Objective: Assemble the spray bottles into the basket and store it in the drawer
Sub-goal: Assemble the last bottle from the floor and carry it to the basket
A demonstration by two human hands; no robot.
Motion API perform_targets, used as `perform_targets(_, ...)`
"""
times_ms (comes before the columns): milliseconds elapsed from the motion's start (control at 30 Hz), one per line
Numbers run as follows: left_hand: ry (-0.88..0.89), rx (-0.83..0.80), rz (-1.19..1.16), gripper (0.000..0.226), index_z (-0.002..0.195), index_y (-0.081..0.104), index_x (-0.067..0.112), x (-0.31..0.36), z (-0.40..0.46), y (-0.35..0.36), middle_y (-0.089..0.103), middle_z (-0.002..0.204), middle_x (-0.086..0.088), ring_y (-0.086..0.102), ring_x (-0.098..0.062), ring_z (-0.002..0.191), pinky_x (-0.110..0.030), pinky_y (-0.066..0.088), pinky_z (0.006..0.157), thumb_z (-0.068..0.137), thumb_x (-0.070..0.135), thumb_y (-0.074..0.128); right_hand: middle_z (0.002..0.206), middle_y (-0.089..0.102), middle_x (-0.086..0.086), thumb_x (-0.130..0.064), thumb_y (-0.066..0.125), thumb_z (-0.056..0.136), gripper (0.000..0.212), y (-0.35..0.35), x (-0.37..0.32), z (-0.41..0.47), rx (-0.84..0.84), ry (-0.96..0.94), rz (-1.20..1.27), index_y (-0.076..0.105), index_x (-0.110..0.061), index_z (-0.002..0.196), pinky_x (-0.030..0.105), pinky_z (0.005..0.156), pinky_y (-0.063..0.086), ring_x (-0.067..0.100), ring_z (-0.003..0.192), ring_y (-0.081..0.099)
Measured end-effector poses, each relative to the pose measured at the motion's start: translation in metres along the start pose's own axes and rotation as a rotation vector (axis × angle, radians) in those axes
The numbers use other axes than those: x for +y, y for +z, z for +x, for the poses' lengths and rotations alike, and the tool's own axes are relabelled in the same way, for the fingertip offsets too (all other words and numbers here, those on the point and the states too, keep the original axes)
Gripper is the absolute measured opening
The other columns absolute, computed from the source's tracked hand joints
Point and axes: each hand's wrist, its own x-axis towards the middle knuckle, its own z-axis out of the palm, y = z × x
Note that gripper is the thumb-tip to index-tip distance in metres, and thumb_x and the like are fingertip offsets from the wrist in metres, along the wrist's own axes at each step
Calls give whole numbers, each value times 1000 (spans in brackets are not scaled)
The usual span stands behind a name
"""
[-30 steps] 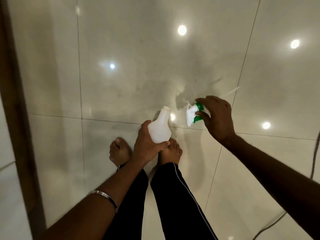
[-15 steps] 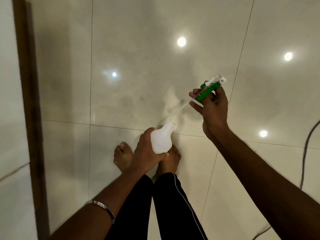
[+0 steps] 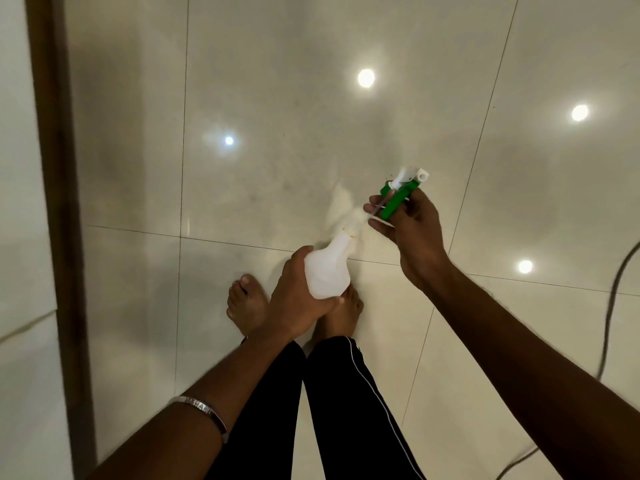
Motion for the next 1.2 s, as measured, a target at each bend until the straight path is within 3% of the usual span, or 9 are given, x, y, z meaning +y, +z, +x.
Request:
perform_targets(67,27,2,-54,100,139,37,25,10,-1,-3,43,120,20,44,-1,109,-8,34,86,56,41,90,104,74,4,-5,55,98,20,1,7,-3,-58,26,-31,65,-20,105,40,96,55,21,106,70)
perform_targets(233,51,-25,-163,107,141,31,32,35,-5,-13,53,130,13,54,-11,116,-32,50,96,52,47,89,106,76,-2,-17,58,99,16,3,6,-6,-206,89,77,70,-18,109,35,93,56,14,103,71)
perform_targets(333,71,-33,-149,105,140,31,35,44,-6,-20,51,125,17,54,-11,113,-28,51,93,53,48,90,111,75,5,-20,54,99,22,0,-7,-7,-250,102,158,68,-12,115,31,90,57,20,108,70)
perform_targets(500,132,-19,-157,105,141,33,37,62,-17,-39,48,126,24,49,-1,112,-7,39,85,53,56,86,120,69,16,-15,49,102,30,2,-34,-13,-318,55,91,60,-3,127,35,97,55,29,117,66)
perform_targets(733,116,-75,-269,101,135,37,43,90,-38,-70,52,120,27,54,-2,112,-26,53,93,47,64,82,121,70,15,-24,56,92,38,12,-77,-24,-460,19,90,62,-5,124,35,94,55,29,117,66)
perform_targets(933,179,514,221,105,140,29,34,116,-59,-59,44,126,1,42,-11,108,-22,37,83,54,60,84,104,76,16,-20,64,95,20,45,-86,-34,-176,57,99,72,-4,104,35,82,60,26,96,74)
perform_targets(1000,177,566,251,106,143,26,33,122,-62,-57,42,130,-2,42,-16,113,-20,36,83,57,61,83,102,77,15,-20,66,94,21,52,-88,-36,-127,31,91,73,-4,105,34,83,61,26,94,75)
perform_targets(1133,134,489,-331,86,142,26,45,118,-65,-66,40,135,10,44,3,117,-5,43,83,70,74,62,100,77,16,-20,66,94,20,50,-97,-32,-127,-23,124,73,-4,102,35,81,61,27,94,74)
perform_targets(1200,-42,350,-832,58,131,41,44,111,-63,-74,50,135,6,53,-2,120,-23,55,89,81,70,51,99,77,15,-20,65,95,17,48,-98,-31,-142,-7,179,73,-5,99,34,79,60,27,95,75)
